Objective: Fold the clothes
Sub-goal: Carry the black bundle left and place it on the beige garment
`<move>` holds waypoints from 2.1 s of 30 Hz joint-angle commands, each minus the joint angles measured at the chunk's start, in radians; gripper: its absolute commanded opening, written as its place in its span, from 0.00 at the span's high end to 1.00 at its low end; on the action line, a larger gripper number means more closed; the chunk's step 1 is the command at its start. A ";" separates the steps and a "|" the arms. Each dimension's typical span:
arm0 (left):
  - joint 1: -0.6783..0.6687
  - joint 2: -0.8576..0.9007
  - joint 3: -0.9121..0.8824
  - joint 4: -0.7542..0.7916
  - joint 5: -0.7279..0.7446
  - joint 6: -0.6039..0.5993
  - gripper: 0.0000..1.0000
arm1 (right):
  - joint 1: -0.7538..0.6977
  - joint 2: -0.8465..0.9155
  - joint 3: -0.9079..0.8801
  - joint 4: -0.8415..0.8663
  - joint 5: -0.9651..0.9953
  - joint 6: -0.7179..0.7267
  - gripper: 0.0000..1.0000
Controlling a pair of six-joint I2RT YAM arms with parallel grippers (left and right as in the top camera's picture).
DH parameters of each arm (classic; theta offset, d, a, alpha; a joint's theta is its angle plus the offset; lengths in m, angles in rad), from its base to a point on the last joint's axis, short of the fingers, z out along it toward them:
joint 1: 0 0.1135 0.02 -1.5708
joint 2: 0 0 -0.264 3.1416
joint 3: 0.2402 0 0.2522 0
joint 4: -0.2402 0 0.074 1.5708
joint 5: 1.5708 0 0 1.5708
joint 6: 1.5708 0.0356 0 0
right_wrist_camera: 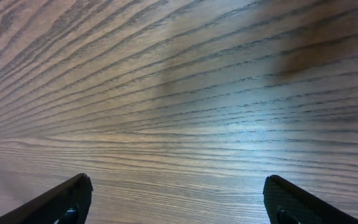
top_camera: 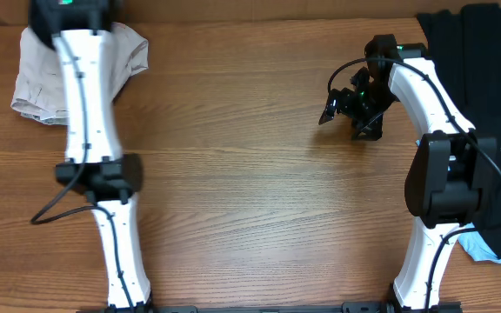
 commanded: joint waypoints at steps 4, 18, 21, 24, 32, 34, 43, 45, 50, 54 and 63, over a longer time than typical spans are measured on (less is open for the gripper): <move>0.142 -0.021 0.020 0.017 0.258 0.239 0.96 | 0.026 -0.029 0.016 0.005 -0.030 0.000 0.08; 0.213 -0.021 -0.264 0.175 0.264 0.278 0.96 | 0.062 -0.029 0.016 0.001 -0.037 0.004 0.00; 0.216 -0.021 -0.280 0.172 0.245 0.224 0.96 | 0.062 -0.029 0.016 0.003 -0.037 0.004 0.00; 0.216 -0.021 -0.280 0.151 0.293 0.143 0.96 | 0.062 -0.029 0.016 0.006 -0.037 0.004 0.00; 0.193 -0.021 -0.292 -0.038 0.667 -0.019 0.50 | 0.062 -0.029 0.016 0.006 -0.037 0.004 0.00; 0.184 -0.021 -0.297 -0.076 0.760 -0.076 0.00 | 0.062 -0.029 0.016 0.008 -0.037 0.004 0.00; 0.181 -0.026 -0.191 -0.087 0.819 -0.349 0.00 | 0.062 -0.029 0.016 0.016 -0.045 0.003 0.00; 0.200 -0.026 -0.130 -0.127 0.809 -0.400 0.00 | 0.062 -0.029 0.016 0.016 -0.045 0.003 0.00; 0.252 -0.025 -0.088 -0.217 0.779 -0.443 0.00 | 0.062 -0.029 0.016 0.017 -0.044 0.003 0.00; 0.278 -0.022 -0.130 -0.280 0.616 -0.472 0.00 | 0.062 -0.029 0.016 0.019 -0.044 0.003 0.00; 0.274 -0.021 -0.276 -0.148 0.572 -0.472 0.00 | 0.062 -0.029 0.016 0.025 -0.044 0.003 0.00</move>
